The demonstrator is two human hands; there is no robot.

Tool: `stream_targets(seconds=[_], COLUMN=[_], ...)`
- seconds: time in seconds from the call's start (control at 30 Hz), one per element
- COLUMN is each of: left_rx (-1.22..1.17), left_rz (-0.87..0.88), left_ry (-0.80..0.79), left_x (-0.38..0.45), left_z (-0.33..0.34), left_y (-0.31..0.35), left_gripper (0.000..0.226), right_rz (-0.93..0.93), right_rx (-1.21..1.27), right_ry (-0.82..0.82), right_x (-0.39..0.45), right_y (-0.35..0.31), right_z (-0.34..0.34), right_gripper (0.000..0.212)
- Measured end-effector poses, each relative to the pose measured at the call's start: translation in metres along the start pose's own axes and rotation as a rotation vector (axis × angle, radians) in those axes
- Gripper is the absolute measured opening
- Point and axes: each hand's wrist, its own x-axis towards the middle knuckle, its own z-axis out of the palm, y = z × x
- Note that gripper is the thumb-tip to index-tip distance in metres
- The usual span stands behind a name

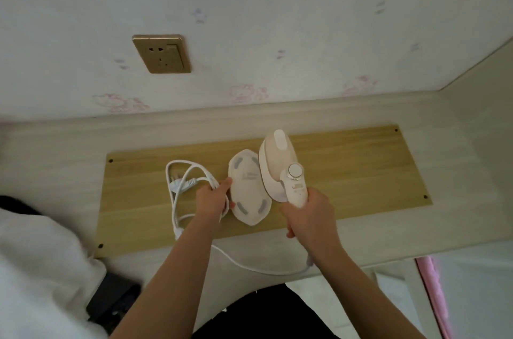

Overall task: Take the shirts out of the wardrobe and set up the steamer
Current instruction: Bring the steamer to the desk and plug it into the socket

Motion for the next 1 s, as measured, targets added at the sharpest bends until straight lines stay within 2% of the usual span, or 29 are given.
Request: stream_targets(seconds=[0.4, 0.73, 1.0], left_rx=[0.062, 0.15, 0.08], left_rz=[0.047, 0.076, 0.027], left_ry=[0.024, 0.058, 0.094], left_x=[0.001, 0.01, 0.008], left_z=[0.006, 0.008, 0.015], left_y=[-0.004, -0.003, -0.004], left_gripper=[0.018, 0.026, 0.023], right_rz=[-0.01, 0.03, 0.009], right_rx=[-0.021, -0.014, -0.056], right_ry=[-0.027, -0.094, -0.071], right_x=[0.007, 0.009, 0.01], right_y=[0.009, 0.019, 0.022], right_z=[0.016, 0.05, 0.059], right_gripper=[0.018, 0.023, 0.021])
